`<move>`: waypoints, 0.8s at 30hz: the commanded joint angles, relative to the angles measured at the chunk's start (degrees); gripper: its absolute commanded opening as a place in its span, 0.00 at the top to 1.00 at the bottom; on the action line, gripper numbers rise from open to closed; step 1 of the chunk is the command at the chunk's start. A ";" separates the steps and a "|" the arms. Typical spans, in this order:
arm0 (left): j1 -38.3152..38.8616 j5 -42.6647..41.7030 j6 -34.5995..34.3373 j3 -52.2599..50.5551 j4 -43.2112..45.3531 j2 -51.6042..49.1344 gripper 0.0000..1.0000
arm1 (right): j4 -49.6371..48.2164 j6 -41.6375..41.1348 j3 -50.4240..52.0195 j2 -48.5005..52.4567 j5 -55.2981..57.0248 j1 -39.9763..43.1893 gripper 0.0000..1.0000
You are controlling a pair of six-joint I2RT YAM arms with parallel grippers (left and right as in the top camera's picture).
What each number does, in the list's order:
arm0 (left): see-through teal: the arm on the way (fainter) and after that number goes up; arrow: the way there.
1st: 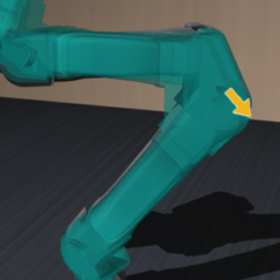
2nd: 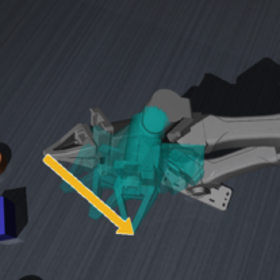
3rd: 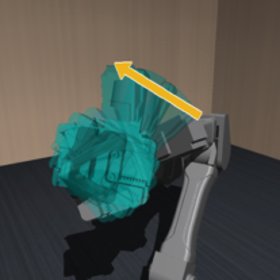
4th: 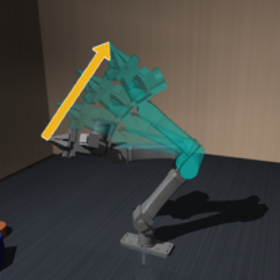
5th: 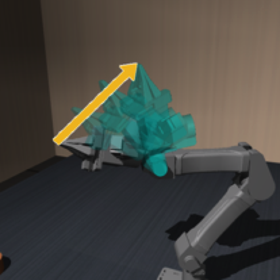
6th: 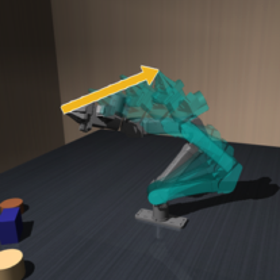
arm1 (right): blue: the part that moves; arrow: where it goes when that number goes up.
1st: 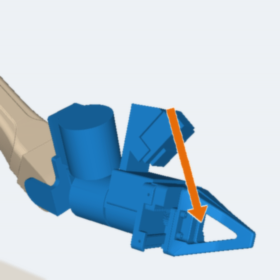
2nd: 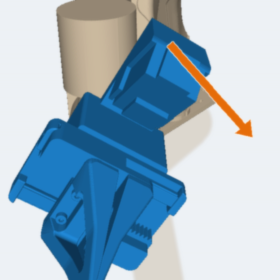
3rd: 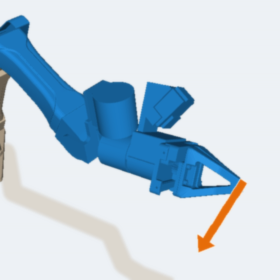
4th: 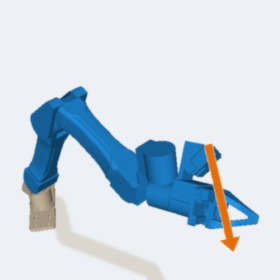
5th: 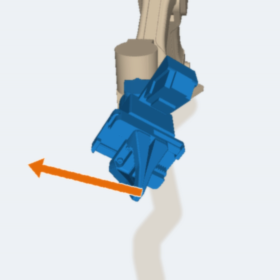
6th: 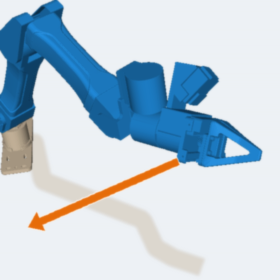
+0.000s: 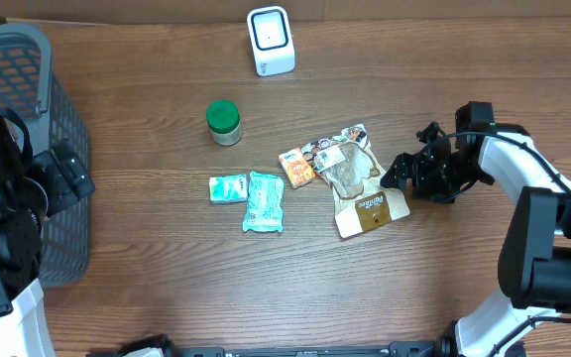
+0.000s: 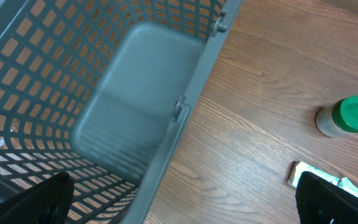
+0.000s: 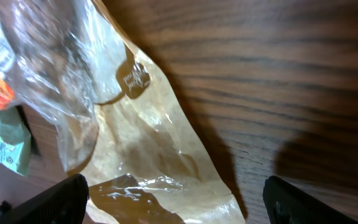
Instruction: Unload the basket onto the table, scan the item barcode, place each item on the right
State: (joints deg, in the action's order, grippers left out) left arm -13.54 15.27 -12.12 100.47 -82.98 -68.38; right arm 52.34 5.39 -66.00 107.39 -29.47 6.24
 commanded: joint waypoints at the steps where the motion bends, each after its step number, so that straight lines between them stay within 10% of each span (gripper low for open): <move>1: -0.31 0.57 -1.20 1.27 0.04 0.50 0.00 | -1.51 1.11 2.60 1.16 -6.08 -0.11 0.09; 24: -0.33 0.57 -1.20 1.27 0.04 0.50 0.00 | -11.06 -2.60 4.17 7.65 -15.65 -5.55 0.16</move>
State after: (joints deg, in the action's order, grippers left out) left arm -13.54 15.27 -12.12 100.47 -82.98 -68.38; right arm 42.19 3.57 -62.46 112.03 -47.57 1.34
